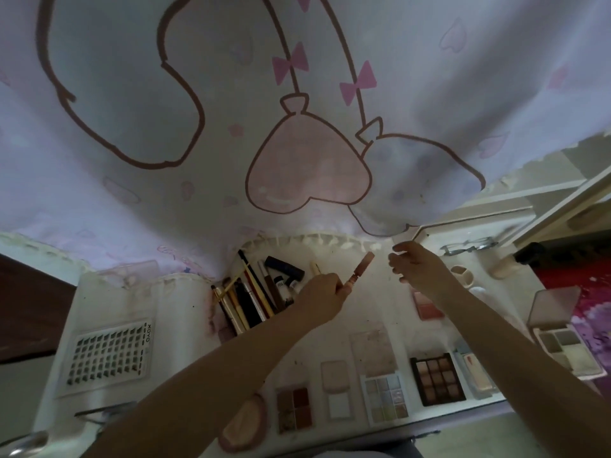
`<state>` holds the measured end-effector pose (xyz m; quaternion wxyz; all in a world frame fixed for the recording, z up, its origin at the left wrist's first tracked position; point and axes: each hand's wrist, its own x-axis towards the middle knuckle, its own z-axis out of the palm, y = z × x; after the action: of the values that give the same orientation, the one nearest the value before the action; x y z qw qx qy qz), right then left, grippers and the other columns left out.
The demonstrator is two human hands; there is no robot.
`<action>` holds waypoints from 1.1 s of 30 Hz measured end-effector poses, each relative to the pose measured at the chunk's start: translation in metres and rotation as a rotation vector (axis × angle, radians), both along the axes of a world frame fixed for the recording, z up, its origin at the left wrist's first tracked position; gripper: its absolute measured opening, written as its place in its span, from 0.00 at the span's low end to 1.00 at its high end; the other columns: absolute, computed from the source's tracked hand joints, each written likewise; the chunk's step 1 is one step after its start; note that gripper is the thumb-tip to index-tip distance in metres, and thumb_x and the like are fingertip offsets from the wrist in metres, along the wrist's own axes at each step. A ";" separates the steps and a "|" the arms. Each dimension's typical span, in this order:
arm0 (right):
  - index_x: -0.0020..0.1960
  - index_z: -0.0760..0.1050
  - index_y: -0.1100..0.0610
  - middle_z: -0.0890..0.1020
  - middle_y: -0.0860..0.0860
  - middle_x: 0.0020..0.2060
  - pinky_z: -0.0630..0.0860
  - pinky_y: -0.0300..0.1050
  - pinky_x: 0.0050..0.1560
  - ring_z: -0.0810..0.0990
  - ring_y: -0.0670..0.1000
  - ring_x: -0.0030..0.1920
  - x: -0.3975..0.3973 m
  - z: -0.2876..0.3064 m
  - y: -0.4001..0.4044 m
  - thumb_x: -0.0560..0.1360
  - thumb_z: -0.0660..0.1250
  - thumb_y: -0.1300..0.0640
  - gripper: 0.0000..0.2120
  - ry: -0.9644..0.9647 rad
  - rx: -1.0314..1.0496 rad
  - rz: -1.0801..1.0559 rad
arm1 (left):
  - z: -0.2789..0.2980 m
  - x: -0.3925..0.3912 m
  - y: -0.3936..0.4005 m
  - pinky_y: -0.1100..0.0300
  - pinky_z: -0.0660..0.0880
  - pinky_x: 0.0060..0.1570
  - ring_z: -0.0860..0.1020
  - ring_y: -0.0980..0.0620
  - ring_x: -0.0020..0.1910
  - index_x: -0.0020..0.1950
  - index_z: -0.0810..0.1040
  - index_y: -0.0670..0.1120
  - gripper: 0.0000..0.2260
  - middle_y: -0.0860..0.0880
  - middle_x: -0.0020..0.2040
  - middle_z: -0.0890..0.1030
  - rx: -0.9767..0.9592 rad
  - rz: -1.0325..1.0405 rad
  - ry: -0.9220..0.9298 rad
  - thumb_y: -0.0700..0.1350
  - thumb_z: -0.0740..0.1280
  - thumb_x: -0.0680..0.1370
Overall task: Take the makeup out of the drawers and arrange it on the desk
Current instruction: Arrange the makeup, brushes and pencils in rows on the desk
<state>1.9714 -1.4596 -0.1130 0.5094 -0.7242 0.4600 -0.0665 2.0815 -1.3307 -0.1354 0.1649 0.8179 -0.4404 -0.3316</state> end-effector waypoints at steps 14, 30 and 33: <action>0.56 0.74 0.67 0.78 0.62 0.53 0.68 0.42 0.53 0.76 0.58 0.55 -0.031 -0.061 0.023 0.76 0.56 0.66 0.12 0.457 -0.421 0.258 | -0.048 -0.013 -0.059 0.54 0.73 0.49 0.76 0.41 0.54 0.38 0.72 0.38 0.16 0.44 0.38 0.74 0.167 0.246 0.175 0.45 0.54 0.81; 0.58 0.72 0.64 0.78 0.61 0.52 0.66 0.40 0.43 0.76 0.58 0.53 0.076 -0.067 0.049 0.77 0.60 0.57 0.14 0.299 -0.213 0.328 | -0.028 0.067 0.043 0.59 0.66 0.62 0.68 0.47 0.66 0.70 0.64 0.42 0.18 0.43 0.68 0.69 0.083 0.118 -0.308 0.44 0.57 0.80; 0.59 0.71 0.63 0.80 0.59 0.47 0.65 0.38 0.39 0.77 0.57 0.49 0.067 -0.042 0.039 0.77 0.60 0.59 0.13 0.183 -0.215 0.300 | -0.032 0.058 0.037 0.60 0.55 0.71 0.58 0.49 0.73 0.75 0.54 0.43 0.25 0.46 0.74 0.59 0.013 0.002 -0.324 0.48 0.58 0.80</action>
<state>2.0386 -1.4202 -0.1554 0.3895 -0.8378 0.3817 0.0273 2.1397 -1.2934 -0.1669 0.0867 0.8620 -0.4584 -0.1980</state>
